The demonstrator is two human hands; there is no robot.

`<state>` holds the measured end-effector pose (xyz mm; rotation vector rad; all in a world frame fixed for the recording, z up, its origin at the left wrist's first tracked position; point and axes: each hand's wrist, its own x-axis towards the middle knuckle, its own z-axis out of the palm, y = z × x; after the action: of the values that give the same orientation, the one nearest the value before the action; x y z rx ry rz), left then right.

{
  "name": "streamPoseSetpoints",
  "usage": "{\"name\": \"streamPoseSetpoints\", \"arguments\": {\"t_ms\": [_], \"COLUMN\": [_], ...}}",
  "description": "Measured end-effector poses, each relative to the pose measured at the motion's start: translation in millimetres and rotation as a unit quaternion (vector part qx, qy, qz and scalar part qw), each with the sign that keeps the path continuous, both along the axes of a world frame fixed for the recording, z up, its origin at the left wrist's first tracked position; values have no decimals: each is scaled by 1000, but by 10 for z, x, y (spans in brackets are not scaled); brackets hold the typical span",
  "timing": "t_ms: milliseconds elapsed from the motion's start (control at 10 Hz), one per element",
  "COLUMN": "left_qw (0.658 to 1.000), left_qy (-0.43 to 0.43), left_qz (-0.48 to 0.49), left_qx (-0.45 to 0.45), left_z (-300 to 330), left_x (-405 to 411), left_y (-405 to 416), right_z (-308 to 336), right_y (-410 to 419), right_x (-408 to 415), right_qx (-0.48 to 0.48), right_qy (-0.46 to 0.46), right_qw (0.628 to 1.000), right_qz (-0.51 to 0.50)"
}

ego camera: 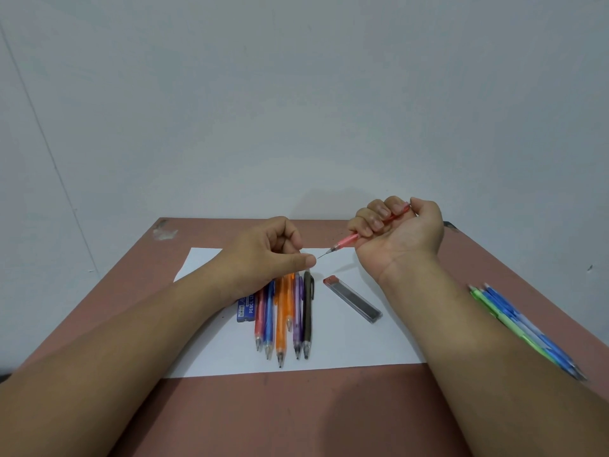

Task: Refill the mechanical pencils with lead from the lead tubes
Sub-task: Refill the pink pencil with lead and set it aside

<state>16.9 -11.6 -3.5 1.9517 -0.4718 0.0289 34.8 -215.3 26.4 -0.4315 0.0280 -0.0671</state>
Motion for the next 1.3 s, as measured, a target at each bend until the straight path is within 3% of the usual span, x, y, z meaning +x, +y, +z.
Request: {"name": "streamPoseSetpoints", "arguments": {"t_ms": [1000,1300], "left_qw": [999,998], "left_qy": [-27,-35], "left_qz": [-20,7], "left_qx": [-25,-51], "left_z": [1,12], "left_x": [2,-12], "left_y": [-7,-45], "right_z": [-1,4], "right_y": [89,186], "right_x": [-66,-11], "right_qx": [15,-60], "right_qy": [-23,-34], "right_qw": [999,998], "right_qz": [32,14]}}
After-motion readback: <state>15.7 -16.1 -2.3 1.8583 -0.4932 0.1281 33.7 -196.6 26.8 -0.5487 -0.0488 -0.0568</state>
